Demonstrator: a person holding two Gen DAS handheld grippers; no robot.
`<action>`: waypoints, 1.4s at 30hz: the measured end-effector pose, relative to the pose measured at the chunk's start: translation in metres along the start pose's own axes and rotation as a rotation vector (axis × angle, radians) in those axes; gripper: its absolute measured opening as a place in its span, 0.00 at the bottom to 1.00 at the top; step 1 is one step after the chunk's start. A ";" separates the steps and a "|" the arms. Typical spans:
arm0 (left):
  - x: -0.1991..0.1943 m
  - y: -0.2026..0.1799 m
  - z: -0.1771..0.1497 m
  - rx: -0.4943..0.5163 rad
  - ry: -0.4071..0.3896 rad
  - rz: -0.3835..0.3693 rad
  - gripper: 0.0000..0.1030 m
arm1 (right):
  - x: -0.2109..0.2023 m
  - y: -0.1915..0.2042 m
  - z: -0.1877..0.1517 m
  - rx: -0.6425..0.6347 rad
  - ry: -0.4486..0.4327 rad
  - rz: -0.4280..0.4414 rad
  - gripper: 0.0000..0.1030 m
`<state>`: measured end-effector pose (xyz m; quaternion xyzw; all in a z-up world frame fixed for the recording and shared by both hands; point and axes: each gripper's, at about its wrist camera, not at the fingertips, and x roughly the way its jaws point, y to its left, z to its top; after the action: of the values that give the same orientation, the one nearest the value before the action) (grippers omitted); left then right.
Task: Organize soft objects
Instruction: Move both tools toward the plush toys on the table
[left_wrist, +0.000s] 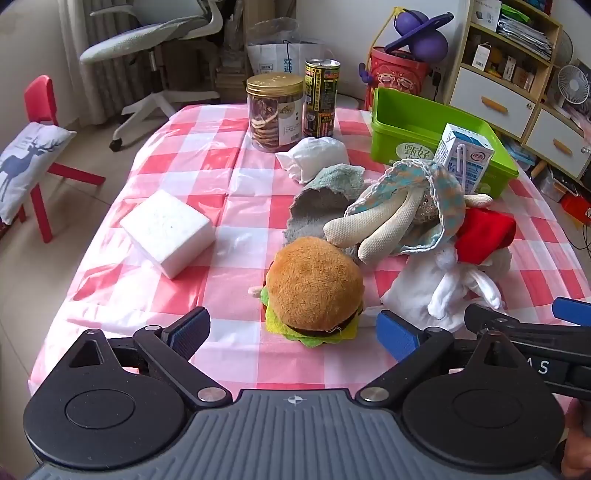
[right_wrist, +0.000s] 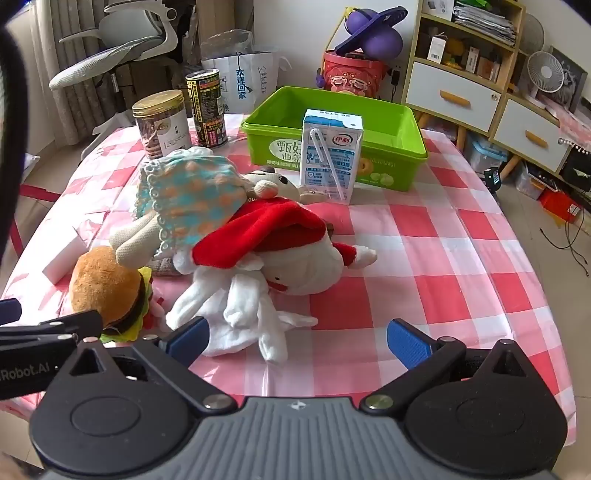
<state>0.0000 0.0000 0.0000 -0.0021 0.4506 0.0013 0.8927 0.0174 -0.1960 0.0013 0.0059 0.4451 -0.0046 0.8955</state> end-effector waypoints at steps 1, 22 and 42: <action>0.000 0.000 0.000 -0.002 0.001 -0.001 0.90 | 0.000 0.000 0.000 -0.001 -0.002 -0.001 0.71; -0.026 0.023 0.027 0.031 -0.011 0.020 0.91 | -0.032 -0.020 0.002 0.091 -0.153 0.034 0.72; -0.011 0.035 0.019 0.001 0.041 -0.060 0.91 | -0.013 -0.003 0.002 0.117 -0.034 0.046 0.71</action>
<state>0.0091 0.0353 0.0202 -0.0151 0.4685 -0.0258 0.8830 0.0111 -0.1994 0.0124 0.0681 0.4287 -0.0102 0.9008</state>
